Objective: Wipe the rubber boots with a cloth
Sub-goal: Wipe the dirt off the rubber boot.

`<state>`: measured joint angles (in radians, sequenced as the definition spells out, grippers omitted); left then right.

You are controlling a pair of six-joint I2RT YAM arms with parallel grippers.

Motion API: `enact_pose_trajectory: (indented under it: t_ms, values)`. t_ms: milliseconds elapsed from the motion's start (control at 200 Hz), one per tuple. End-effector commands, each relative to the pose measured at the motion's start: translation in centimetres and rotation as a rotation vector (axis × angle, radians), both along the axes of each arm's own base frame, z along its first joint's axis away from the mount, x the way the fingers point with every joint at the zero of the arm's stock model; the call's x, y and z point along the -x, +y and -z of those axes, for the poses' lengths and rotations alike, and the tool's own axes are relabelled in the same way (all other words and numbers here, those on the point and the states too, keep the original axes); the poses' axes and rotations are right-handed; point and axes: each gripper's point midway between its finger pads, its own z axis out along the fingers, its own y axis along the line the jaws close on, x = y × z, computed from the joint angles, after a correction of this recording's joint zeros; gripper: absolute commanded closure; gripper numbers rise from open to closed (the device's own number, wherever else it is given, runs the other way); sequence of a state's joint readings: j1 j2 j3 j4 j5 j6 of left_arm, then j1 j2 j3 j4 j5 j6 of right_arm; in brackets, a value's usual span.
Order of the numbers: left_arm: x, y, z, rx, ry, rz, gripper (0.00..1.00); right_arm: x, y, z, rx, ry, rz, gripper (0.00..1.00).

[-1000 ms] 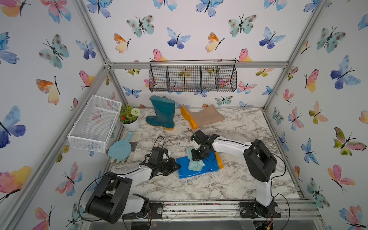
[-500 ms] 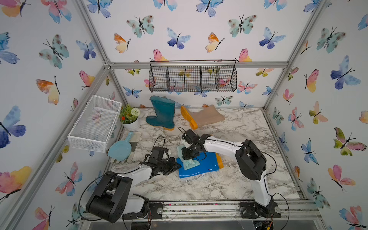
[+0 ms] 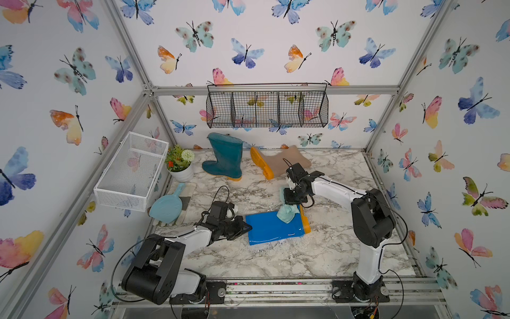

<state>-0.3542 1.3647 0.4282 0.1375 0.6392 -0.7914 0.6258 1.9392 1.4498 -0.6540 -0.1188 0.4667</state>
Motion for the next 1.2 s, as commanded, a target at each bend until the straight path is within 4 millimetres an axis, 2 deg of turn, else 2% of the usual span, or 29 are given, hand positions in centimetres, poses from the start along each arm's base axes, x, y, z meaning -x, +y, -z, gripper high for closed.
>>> enact_pose_trajectory:
  t_ms: [0, 180, 270, 355, 576, 656, 731, 811, 871, 976, 1021, 1051, 1096, 1156, 1196]
  values:
    - [-0.1, 0.1, 0.3, 0.007, 0.007, -0.003, 1.00, 2.8, 2.5, 0.7, 0.083, 0.002, -0.110, 0.98]
    - [-0.2, 0.0, 0.4, 0.011, 0.010, -0.010, 1.00, 9.7, 11.1, 1.9, -0.007, 0.064, -0.305, 0.98]
    - [-0.2, -0.1, 0.3, 0.018, 0.010, -0.012, 1.00, 11.4, 12.2, 3.1, -0.034, 0.120, -0.320, 0.98]
    - [-0.2, -0.1, 0.1, 0.023, 0.007, -0.010, 1.00, 10.7, 9.9, 4.3, 0.011, 0.128, -0.272, 0.98]
    - [1.1, 0.0, 0.9, 0.014, 0.045, -0.017, 1.00, 6.2, -1.2, 5.4, 0.036, 0.140, -0.003, 0.98]
    - [1.8, 0.0, 1.2, 0.006, 0.051, -0.017, 1.00, 4.9, -2.4, 5.1, 0.082, 0.111, 0.021, 0.98]
    - [2.0, 0.1, 1.3, 0.000, 0.051, -0.022, 1.00, 4.5, -0.5, 4.1, 0.029, 0.094, 0.024, 0.98]
    - [1.9, 0.1, 1.2, 0.003, 0.047, -0.030, 1.00, 5.4, 3.5, 2.8, -0.032, 0.062, -0.016, 0.98]
    - [1.6, 0.0, 0.8, 0.019, 0.043, -0.041, 1.00, 7.2, 7.3, 2.2, -0.060, 0.049, -0.075, 0.98]
    - [1.2, -0.1, 0.2, 0.050, 0.026, -0.065, 1.00, 11.8, 14.6, 1.2, -0.148, 0.038, -0.216, 0.98]
    - [1.1, -0.2, 0.1, 0.052, 0.021, -0.069, 1.00, 13.6, 16.6, 1.1, -0.174, 0.042, -0.273, 0.98]
    - [1.0, -0.1, 0.1, 0.049, 0.018, -0.070, 1.00, 14.1, 16.9, 1.3, -0.167, 0.046, -0.282, 0.98]
    - [1.0, -0.1, 0.1, 0.042, 0.016, -0.065, 1.00, 14.5, 16.0, 2.1, -0.142, 0.066, -0.263, 0.98]
    - [1.0, -0.1, 0.1, 0.033, 0.017, -0.063, 1.00, 14.1, 13.2, 3.3, -0.089, 0.074, -0.202, 0.97]
    - [1.1, 0.0, 0.1, 0.033, 0.014, -0.061, 1.00, 14.0, 10.3, 4.5, -0.057, 0.101, -0.150, 0.98]
